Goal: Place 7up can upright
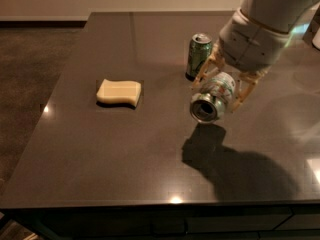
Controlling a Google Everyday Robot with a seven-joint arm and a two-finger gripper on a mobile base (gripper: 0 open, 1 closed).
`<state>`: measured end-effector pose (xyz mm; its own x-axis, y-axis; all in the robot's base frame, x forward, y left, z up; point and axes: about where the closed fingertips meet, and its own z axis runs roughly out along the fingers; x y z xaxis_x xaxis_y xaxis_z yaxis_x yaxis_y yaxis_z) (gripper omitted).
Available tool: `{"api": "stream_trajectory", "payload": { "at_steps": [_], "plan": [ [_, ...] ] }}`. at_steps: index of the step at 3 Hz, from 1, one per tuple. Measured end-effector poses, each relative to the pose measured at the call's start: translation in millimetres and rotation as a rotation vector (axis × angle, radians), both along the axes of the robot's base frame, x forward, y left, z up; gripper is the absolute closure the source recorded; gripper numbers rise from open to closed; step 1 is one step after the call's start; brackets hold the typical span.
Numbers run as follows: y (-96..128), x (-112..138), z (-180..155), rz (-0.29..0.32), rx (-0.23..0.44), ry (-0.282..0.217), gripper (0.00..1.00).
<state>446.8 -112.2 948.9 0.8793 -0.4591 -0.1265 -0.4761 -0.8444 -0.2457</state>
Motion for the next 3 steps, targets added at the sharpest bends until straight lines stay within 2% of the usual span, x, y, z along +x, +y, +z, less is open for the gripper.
{"api": "stream_trajectory", "payload": {
  "at_steps": [1, 2, 3],
  "plan": [
    [18.7, 12.5, 20.0, -0.153, 0.12, 0.076, 1.0],
    [17.5, 13.0, 28.6, -0.338, 0.199, 0.187, 1.0],
    [9.4, 5.9, 34.3, -0.535, 0.28, 0.333, 1.0]
  ]
}}
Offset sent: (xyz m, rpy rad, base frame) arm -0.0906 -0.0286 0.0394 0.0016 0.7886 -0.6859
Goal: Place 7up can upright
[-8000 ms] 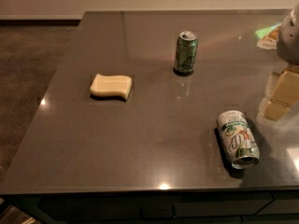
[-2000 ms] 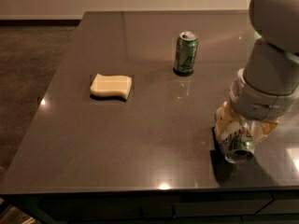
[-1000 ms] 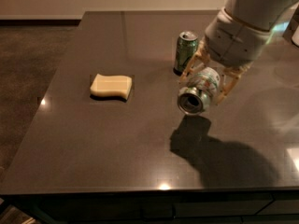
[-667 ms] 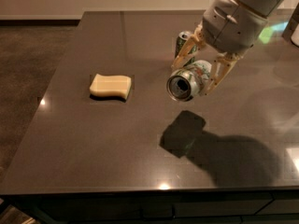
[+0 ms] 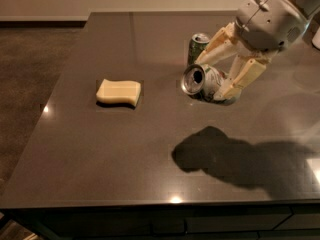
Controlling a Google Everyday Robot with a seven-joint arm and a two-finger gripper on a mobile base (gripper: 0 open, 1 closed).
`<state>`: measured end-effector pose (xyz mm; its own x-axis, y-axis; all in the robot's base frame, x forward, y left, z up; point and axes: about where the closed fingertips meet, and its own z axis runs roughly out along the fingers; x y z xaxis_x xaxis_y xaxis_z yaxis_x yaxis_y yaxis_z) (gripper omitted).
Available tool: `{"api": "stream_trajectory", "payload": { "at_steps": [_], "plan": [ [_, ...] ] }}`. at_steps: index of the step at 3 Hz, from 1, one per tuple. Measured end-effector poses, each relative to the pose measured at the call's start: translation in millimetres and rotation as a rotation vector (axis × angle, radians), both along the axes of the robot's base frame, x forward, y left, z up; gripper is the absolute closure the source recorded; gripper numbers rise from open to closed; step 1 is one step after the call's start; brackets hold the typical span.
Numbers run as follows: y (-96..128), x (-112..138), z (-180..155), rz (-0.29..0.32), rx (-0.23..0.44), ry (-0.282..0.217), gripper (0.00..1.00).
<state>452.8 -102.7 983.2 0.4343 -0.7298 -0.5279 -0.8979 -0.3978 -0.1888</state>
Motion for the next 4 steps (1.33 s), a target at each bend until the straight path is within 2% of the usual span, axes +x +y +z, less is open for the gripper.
{"api": "stream_trajectory", "payload": {
  "at_steps": [1, 2, 3, 4],
  "plan": [
    [-6.5, -17.3, 3.5, -0.163, 0.097, 0.176, 1.0],
    [-4.4, -39.6, 1.8, -0.208, 0.235, 0.34, 1.0],
    [6.6, -57.6, -3.3, -0.142, 0.373, 0.437, 1.0],
    [17.8, -68.6, -8.0, -0.053, 0.478, 0.468, 1.0]
  ]
}}
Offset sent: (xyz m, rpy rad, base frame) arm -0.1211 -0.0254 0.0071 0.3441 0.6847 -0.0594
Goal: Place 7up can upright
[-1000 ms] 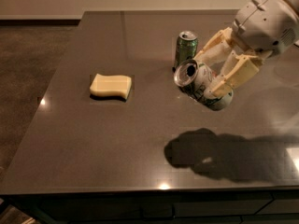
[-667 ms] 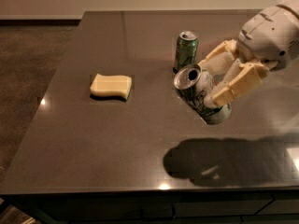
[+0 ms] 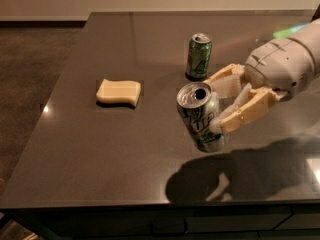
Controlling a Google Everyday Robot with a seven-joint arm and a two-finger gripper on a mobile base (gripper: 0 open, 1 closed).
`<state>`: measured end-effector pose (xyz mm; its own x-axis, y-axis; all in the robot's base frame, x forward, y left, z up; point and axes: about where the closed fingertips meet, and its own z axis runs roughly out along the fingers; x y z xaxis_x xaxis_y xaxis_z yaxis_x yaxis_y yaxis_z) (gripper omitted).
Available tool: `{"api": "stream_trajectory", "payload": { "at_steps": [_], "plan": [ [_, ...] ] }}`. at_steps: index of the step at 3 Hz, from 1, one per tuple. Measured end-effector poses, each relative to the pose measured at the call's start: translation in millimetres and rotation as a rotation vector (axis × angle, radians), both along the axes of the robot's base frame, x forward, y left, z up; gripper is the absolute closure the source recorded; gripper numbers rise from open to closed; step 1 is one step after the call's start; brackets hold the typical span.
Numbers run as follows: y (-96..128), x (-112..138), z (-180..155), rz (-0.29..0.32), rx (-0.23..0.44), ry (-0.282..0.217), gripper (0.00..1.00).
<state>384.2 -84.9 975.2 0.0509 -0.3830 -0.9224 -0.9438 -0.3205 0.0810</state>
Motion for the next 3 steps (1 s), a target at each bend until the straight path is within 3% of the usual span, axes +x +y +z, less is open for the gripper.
{"api": "stream_trajectory", "payload": {
  "at_steps": [1, 3],
  "plan": [
    [7.8, 2.1, -8.0, 0.034, 0.062, -0.006, 1.0],
    [14.4, 18.9, -25.8, 0.036, 0.147, 0.033, 1.0]
  ]
}}
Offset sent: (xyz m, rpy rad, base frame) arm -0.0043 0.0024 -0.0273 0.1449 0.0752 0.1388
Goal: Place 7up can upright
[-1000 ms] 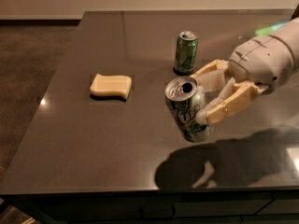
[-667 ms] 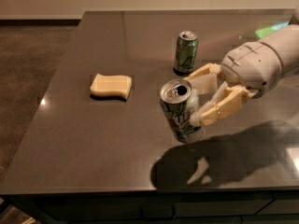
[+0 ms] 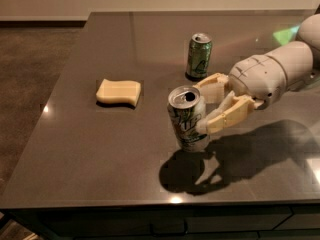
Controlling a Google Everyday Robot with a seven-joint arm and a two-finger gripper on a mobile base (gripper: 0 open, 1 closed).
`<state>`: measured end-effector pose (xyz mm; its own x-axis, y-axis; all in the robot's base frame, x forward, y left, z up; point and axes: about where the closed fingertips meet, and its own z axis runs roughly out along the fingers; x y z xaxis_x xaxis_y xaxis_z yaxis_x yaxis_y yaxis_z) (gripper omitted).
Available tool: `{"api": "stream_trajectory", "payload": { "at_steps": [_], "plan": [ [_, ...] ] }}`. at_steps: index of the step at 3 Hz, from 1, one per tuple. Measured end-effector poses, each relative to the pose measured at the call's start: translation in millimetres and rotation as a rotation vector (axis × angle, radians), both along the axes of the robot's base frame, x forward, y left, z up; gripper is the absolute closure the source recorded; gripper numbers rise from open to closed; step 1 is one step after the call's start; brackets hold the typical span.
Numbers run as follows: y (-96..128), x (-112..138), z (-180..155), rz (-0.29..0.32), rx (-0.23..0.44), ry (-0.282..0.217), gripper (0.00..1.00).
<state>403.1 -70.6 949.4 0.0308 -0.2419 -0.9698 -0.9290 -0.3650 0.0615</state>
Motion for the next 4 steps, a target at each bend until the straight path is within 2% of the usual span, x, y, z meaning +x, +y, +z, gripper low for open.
{"api": "stream_trajectory", "payload": {
  "at_steps": [2, 3, 4],
  "plan": [
    [0.0, 10.2, -15.4, 0.009, 0.081, -0.017, 1.0],
    [0.3, 11.1, -18.1, 0.013, 0.109, -0.019, 0.83],
    [2.1, 10.7, -21.3, 0.03, 0.14, -0.005, 0.59]
  ]
}}
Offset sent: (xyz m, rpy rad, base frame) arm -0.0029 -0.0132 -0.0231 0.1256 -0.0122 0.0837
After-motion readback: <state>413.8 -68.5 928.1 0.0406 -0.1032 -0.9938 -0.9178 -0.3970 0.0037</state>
